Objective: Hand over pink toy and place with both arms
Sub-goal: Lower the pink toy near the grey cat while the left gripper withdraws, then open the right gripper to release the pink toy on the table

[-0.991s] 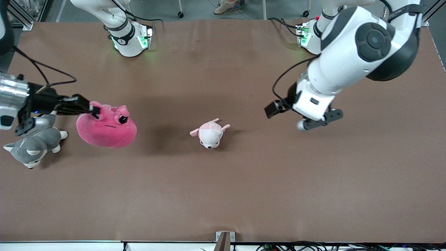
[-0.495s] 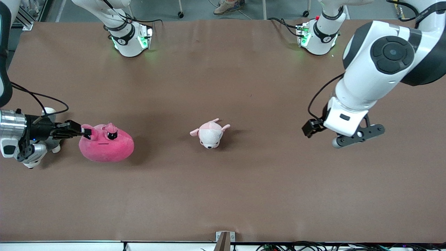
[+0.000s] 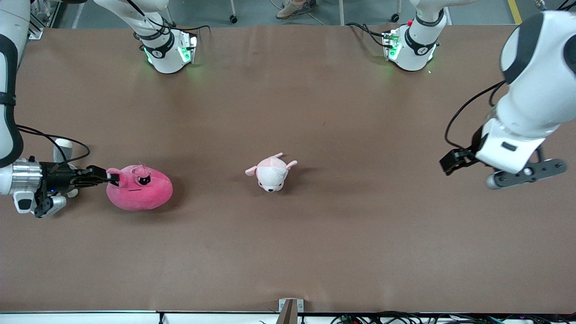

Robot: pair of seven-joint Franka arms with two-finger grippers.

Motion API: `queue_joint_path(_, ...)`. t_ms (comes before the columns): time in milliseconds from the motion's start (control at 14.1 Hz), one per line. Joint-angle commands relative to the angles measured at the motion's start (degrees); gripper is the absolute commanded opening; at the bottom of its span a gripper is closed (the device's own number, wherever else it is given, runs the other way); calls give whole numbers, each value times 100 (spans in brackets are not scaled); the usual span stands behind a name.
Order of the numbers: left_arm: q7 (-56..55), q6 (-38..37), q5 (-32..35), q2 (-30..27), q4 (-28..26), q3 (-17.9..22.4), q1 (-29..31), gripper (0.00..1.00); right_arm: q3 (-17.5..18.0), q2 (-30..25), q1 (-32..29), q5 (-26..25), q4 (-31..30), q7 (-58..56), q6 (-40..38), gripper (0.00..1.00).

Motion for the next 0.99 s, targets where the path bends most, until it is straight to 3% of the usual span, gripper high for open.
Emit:
queue_joint_path(0, 931, -474, -235, -365, -78, -53, 347, 100, 106, 262, -215, 189, 131, -226, -348, 2)
queue_joint_path(283, 1638, -493, -825, -741, -217, 113, 604, 100, 115, 377, -207, 198, 131, -297, -366, 2)
queue_joint_path(637, 1744, -493, -1238, -1595, -1183, 1518, -493, 100, 123, 535, -163, 198, 131, -288, -358, 2)
queue_joint_path(920, 1762, -493, -1423, -1851, -1440, 1626, -610, 100, 123, 562, -154, 198, 131, -297, -358, 2)
